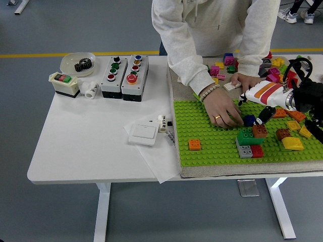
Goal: Pick up the brick,pile it on top of brick,press brick,pick up the brick,pile it on top of brick,press brick
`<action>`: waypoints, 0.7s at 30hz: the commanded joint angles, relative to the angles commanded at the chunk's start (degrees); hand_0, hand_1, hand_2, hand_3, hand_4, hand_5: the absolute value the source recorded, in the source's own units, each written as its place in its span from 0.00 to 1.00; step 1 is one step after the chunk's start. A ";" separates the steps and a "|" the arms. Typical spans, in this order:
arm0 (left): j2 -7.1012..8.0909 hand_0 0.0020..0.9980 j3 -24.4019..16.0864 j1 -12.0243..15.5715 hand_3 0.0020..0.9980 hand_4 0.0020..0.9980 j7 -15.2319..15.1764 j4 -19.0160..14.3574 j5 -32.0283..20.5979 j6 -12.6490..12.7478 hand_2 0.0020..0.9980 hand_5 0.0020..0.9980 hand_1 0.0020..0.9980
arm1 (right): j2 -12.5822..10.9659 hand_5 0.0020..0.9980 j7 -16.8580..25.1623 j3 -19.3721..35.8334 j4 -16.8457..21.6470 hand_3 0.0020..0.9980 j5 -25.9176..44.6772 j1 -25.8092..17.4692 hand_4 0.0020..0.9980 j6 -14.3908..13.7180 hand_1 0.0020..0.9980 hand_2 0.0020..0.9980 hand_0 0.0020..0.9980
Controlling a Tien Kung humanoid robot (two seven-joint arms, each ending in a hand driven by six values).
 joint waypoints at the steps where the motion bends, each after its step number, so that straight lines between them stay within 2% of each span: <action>1: 0.01 0.77 -0.02 -0.01 0.60 0.67 0.01 -0.01 0.05 0.01 0.75 0.59 0.74 | 0.04 0.29 -0.03 -0.02 -0.12 0.68 0.13 -0.07 1.00 0.03 0.65 0.68 0.67; 6: 0.04 0.77 -0.22 -0.01 0.60 0.67 0.09 -0.04 0.38 -0.04 0.75 0.59 0.74 | 0.07 0.29 -0.13 -0.04 -0.65 0.68 0.79 -0.34 1.00 0.11 0.65 0.68 0.67; 7: 0.05 0.77 -0.24 -0.01 0.60 0.66 0.11 -0.04 0.43 -0.06 0.75 0.59 0.74 | 0.07 0.29 -0.13 -0.05 -0.73 0.63 0.91 -0.39 1.00 0.12 0.64 0.67 0.66; 13: 0.05 0.77 -0.44 0.10 0.60 0.66 0.24 -0.07 0.78 -0.14 0.75 0.59 0.74 | 0.17 0.29 0.00 0.00 -1.12 0.63 2.46 -0.85 1.00 0.24 0.64 0.67 0.66; 14: 0.06 0.76 -0.40 0.08 0.60 0.66 0.24 -0.08 0.76 -0.14 0.75 0.59 0.74 | 0.17 0.29 -0.01 -0.02 -1.14 0.59 2.66 -0.89 0.99 0.32 0.62 0.64 0.64; 18: 0.06 0.76 -0.33 -0.12 0.60 0.66 0.24 -0.09 0.69 -0.14 0.75 0.59 0.74 | 0.20 0.29 -0.05 0.09 -1.47 0.59 3.55 -1.08 0.99 0.41 0.62 0.64 0.64; 19: 0.05 0.76 -0.32 -0.19 0.59 0.66 0.23 -0.10 0.66 -0.14 0.75 0.59 0.74 | 0.24 0.31 -0.08 0.12 -1.64 0.57 3.95 -1.14 0.96 0.46 0.61 0.62 0.63; 21: 0.04 0.76 -0.28 -0.31 0.59 0.66 0.22 -0.10 0.64 -0.14 0.75 0.59 0.74 | 0.28 0.31 -0.13 0.11 -1.88 0.57 4.54 -1.21 0.96 0.43 0.61 0.62 0.63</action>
